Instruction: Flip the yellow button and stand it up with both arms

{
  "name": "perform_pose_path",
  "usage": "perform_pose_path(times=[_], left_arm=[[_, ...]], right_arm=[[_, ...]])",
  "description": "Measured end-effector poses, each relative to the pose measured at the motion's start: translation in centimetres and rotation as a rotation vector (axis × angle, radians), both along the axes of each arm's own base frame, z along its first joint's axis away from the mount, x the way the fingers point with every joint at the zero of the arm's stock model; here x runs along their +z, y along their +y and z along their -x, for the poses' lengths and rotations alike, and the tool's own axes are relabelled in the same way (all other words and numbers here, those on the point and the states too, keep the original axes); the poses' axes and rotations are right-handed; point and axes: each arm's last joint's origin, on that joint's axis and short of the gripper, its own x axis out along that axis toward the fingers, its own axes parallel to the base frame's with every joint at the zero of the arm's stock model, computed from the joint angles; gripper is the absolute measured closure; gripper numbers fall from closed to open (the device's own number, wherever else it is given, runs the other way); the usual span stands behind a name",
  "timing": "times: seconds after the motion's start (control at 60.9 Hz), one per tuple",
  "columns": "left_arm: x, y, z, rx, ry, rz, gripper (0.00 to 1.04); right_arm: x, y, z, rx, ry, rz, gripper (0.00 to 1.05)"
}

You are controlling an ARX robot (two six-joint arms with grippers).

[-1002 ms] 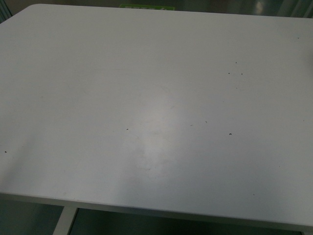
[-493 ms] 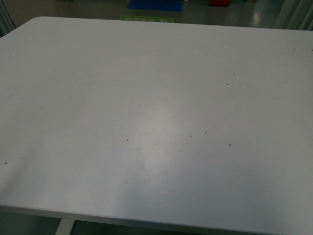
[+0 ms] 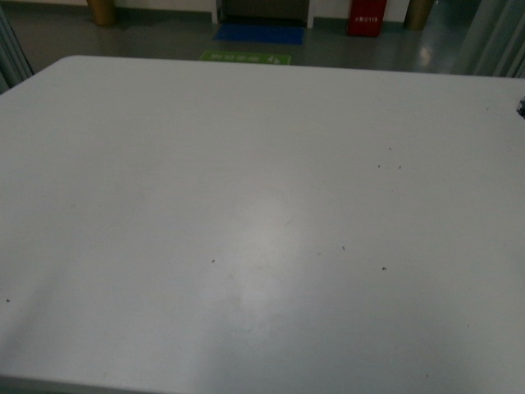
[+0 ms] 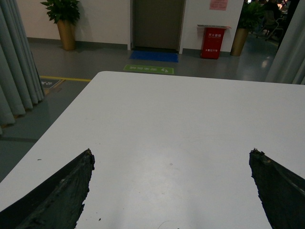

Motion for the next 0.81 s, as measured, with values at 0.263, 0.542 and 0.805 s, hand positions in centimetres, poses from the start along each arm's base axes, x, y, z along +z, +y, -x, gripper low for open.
perform_pose_path(times=[0.263,0.542,0.805], left_arm=[[0.0,0.0,0.0,0.000,0.000,0.000,0.07],[0.0,0.0,0.0,0.000,0.000,0.000,0.07],[0.0,0.0,0.0,0.000,0.000,0.000,0.07]], right_arm=[[-1.2,0.0,2.1,-0.002,0.007,0.000,1.01],[-1.0,0.0,3.9,-0.002,-0.002,0.000,1.01],[-0.6,0.1,5.1,-0.002,-0.014,0.000,1.01]])
